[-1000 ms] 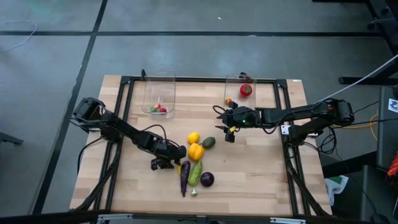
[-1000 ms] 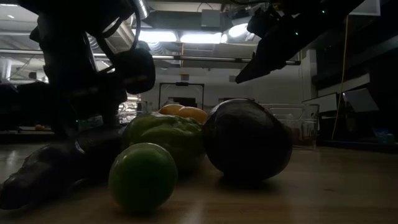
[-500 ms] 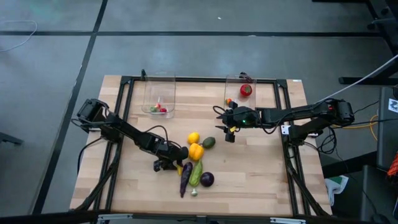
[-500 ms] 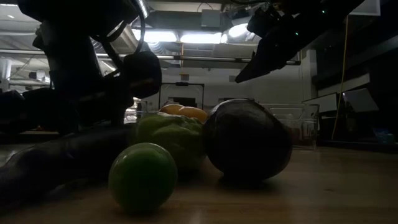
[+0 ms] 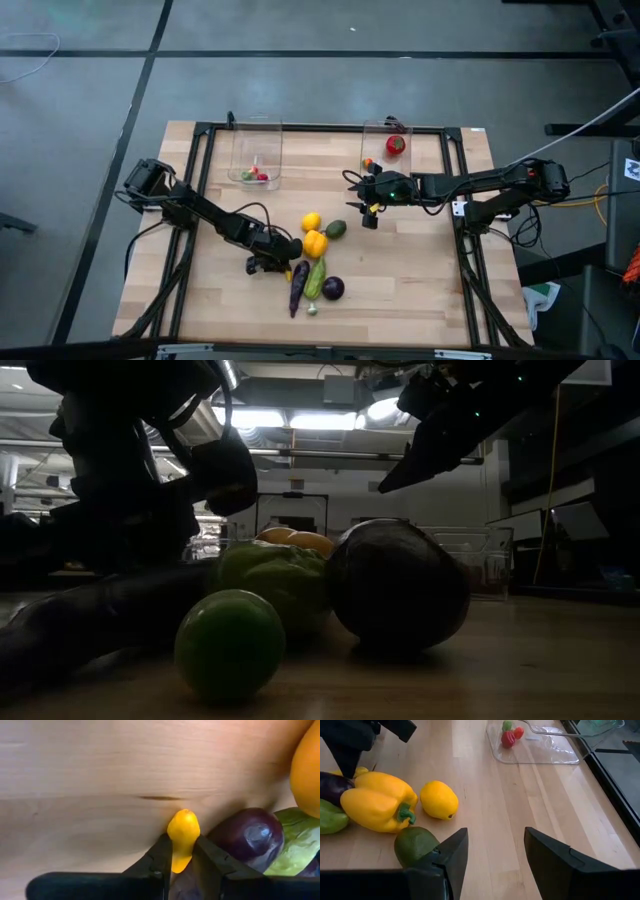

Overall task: Sort produce into baskets
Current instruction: Put the yellow corn into the left transparent bin

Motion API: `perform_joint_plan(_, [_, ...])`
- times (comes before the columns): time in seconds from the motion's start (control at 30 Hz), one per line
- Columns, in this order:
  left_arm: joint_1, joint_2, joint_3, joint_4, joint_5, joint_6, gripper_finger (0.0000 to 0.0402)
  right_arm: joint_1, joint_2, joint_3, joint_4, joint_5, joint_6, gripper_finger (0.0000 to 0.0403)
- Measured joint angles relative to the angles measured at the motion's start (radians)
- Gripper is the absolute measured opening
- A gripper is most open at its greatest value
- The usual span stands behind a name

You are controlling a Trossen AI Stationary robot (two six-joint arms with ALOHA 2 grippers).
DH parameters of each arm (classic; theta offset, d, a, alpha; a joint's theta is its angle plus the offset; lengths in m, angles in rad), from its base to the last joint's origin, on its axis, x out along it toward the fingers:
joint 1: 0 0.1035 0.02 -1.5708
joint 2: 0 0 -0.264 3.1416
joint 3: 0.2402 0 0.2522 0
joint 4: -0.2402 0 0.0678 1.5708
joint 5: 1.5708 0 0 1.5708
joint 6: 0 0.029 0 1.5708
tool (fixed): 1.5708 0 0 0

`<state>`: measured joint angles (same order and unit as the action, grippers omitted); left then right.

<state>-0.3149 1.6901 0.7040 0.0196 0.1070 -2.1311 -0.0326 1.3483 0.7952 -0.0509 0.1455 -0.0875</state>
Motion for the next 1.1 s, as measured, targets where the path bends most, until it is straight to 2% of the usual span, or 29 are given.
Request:
perform_joint_plan(0.33, [0.01,-0.089,-0.004,-0.018,-0.088,0.095,0.0064,0.0,0.0,0.0,0.005,0.0,0.0,0.0193])
perform_joint_plan(0.63, [0.09,-0.274,-0.003,-0.129,-0.173,0.263,0.0064,0.0,0.0,0.0,0.004,0.0,0.0,0.0193])
perform_joint_plan(0.83, [0.217,-0.468,-0.003,-0.284,-0.283,0.408,0.0067,0.0,0.0,0.0,0.003,0.0,0.0,0.0193])
perform_joint_plan(1.1, [0.487,-0.708,-0.002,-0.448,-0.407,0.643,0.0067,0.0,0.0,0.0,-0.002,0.0,0.0,0.0193])
